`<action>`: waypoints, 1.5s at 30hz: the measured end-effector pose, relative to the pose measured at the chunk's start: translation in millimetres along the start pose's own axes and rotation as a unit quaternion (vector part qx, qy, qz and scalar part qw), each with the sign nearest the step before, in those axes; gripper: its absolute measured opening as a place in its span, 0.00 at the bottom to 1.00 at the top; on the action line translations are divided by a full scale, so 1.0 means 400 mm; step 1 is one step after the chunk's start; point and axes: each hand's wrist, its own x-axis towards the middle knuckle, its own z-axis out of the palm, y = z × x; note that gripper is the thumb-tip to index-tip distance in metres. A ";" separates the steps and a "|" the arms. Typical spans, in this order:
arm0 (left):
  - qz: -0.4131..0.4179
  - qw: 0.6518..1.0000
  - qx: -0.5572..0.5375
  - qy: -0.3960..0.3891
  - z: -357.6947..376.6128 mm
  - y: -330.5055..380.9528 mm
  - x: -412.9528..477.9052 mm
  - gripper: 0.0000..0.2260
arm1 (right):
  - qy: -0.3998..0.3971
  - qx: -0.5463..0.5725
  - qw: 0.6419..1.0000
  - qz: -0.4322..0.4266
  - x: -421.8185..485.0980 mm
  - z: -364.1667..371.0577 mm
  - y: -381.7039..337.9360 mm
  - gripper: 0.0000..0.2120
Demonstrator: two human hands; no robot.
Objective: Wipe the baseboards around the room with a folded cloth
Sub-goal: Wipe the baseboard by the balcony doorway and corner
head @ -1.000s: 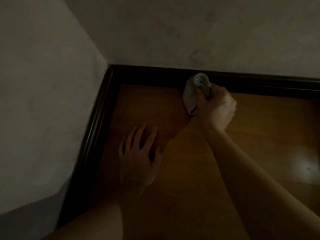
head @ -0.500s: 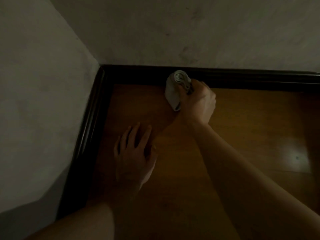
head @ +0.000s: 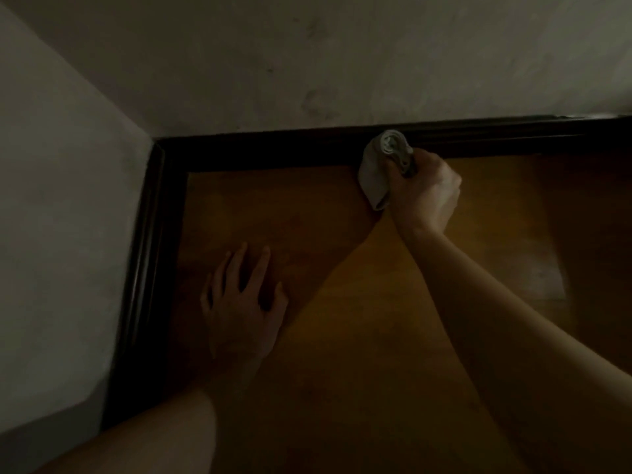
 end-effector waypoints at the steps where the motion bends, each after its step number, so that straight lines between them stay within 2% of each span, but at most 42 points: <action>1: 0.002 1.000 0.002 0.000 -0.005 0.002 -0.001 0.27 | -0.010 -0.011 1.000 -0.018 0.005 -0.003 0.000 0.14; 7: -0.006 1.000 0.016 -0.009 -0.005 -0.003 0.002 0.27 | 0.007 -0.013 1.000 0.002 0.016 -0.021 0.035 0.16; 13: -0.012 1.000 0.022 -0.017 -0.006 0.003 0.003 0.27 | -0.033 0.000 0.999 -0.043 0.035 -0.027 0.045 0.16; 16: -0.015 0.999 0.019 -0.032 -0.012 0.006 0.006 0.27 | -0.027 0.001 0.999 -0.044 0.050 -0.040 0.063 0.16; 22: -0.013 0.999 0.027 -0.024 -0.015 0.006 0.003 0.28 | -0.068 0.016 0.995 -0.070 0.020 0.014 -0.003 0.14; 27: 0.001 1.000 0.026 -0.016 -0.016 0.011 0.002 0.28 | -0.031 -0.004 0.998 -0.060 0.030 -0.007 0.028 0.18; 30: 0.015 0.999 0.026 -0.015 -0.016 0.002 0.018 0.27 | -0.021 -0.002 0.998 -0.056 0.018 0.004 0.023 0.17; 35: 0.011 0.993 0.060 -0.103 -0.054 0.050 0.041 0.30 | -0.086 0.001 0.992 -0.091 -0.012 0.054 -0.053 0.14; 38: 0.106 0.974 0.106 -0.169 -0.098 0.101 0.074 0.31 | -0.103 0.000 0.990 -0.095 0.004 0.033 -0.033 0.16; 39: 0.121 0.965 0.111 -0.203 -0.104 0.129 0.083 0.30 | -0.101 -0.003 0.991 -0.090 0.014 0.017 -0.014 0.16; 41: 0.095 0.955 0.090 -0.265 -0.109 0.201 0.096 0.30 | -0.082 -0.015 0.994 -0.068 0.041 -0.024 0.038 0.17; 43: 0.070 0.955 0.061 -0.280 -0.097 0.258 0.099 0.33 | -0.055 -0.028 0.997 -0.045 0.069 -0.068 0.100 0.18; 45: 0.082 0.955 0.063 -0.277 -0.075 0.280 0.095 0.35 | -0.035 -0.037 0.998 -0.040 0.097 -0.104 0.151 0.19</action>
